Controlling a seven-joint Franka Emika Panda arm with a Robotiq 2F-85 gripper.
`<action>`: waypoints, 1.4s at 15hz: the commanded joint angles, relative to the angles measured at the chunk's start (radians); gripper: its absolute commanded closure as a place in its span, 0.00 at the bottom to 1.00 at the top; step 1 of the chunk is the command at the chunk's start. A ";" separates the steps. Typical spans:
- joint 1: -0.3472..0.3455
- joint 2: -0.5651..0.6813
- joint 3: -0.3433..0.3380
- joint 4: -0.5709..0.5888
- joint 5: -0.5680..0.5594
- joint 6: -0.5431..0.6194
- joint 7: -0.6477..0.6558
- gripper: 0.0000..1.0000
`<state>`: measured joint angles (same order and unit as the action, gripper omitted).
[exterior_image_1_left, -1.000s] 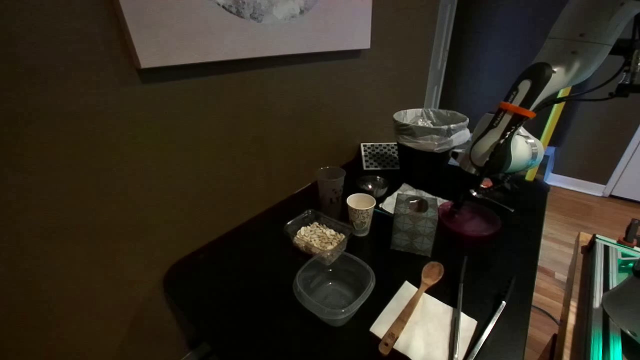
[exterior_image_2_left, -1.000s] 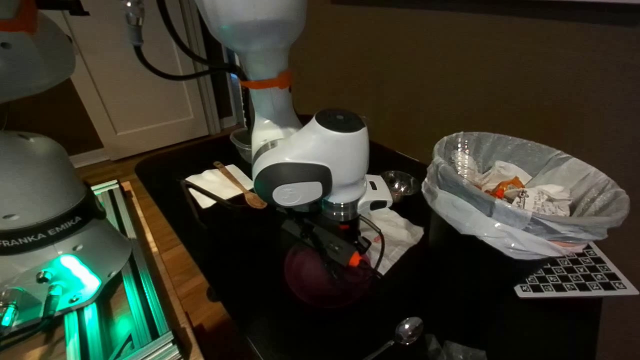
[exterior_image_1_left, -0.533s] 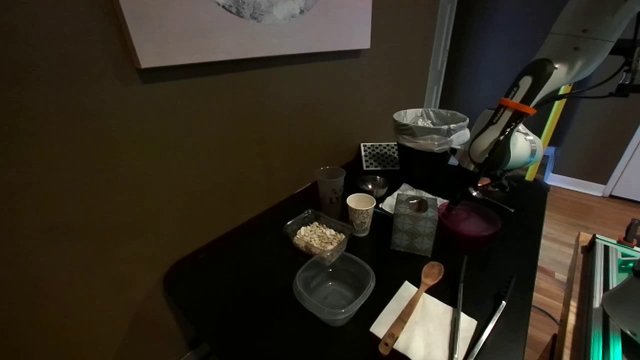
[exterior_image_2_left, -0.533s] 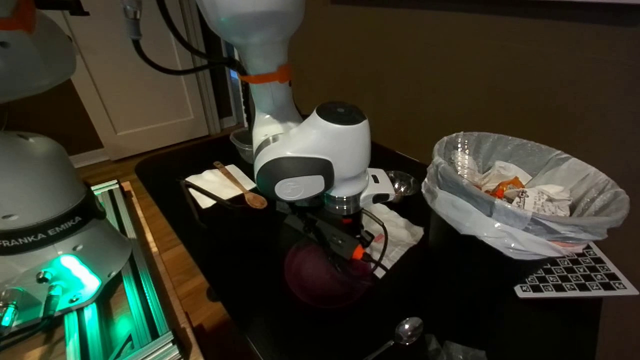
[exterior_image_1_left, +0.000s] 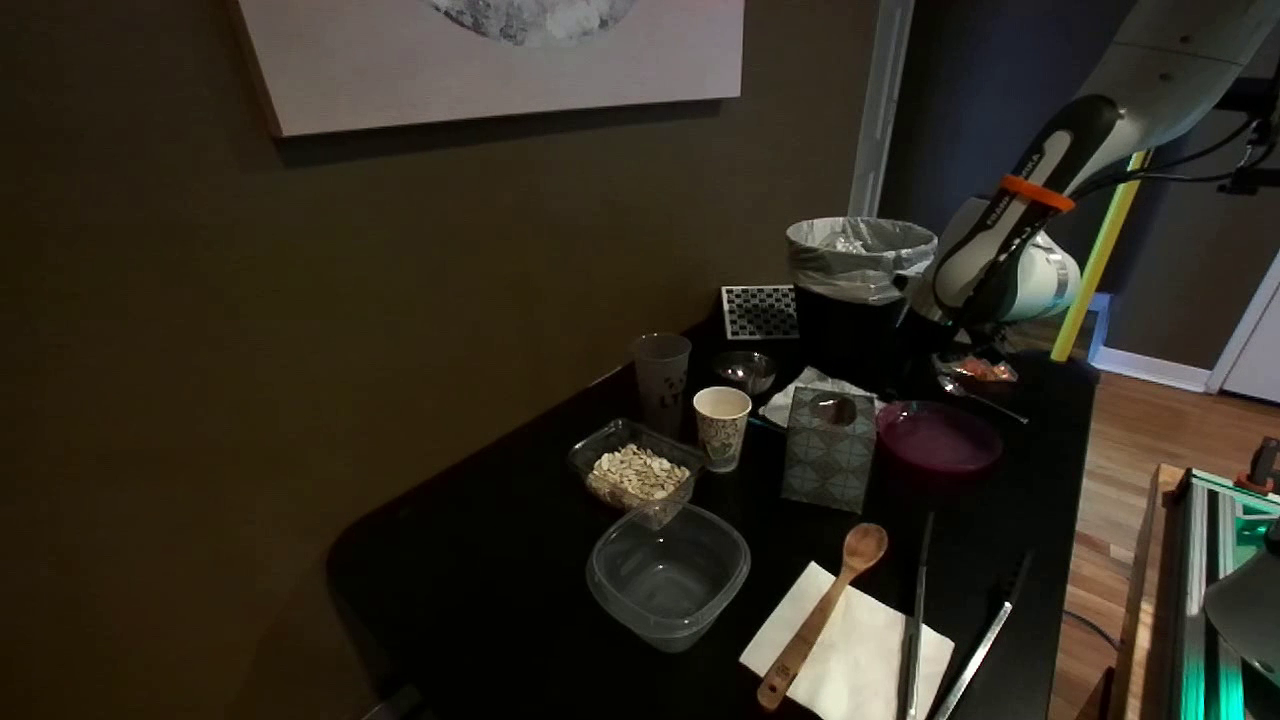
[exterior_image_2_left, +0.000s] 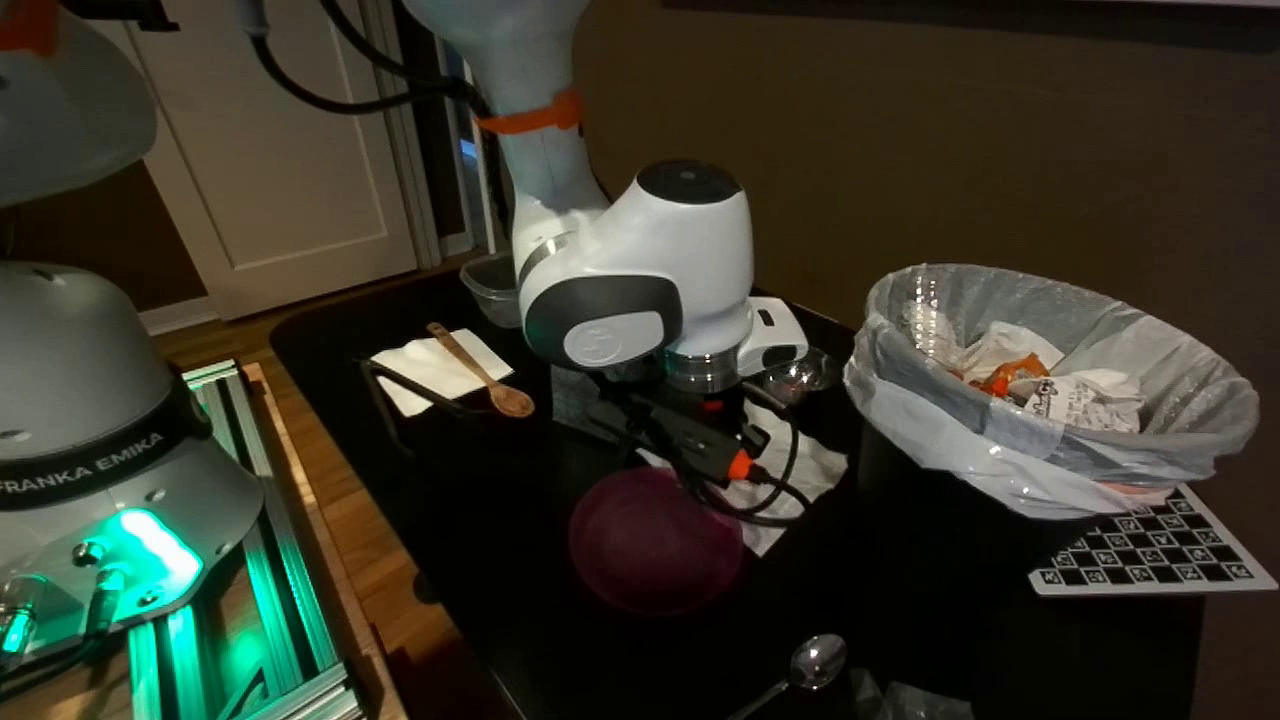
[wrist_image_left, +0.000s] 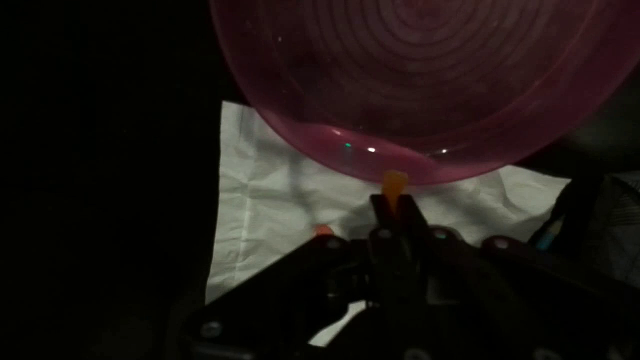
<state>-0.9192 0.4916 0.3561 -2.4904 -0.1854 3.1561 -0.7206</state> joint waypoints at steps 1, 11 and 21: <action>-0.021 0.005 0.043 0.028 0.008 0.005 0.002 0.90; 0.086 0.136 0.021 0.181 -0.025 0.008 0.057 0.43; 0.141 0.199 -0.033 0.229 -0.035 0.015 0.060 0.00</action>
<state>-0.8035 0.6562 0.3572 -2.2899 -0.1873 3.1561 -0.6861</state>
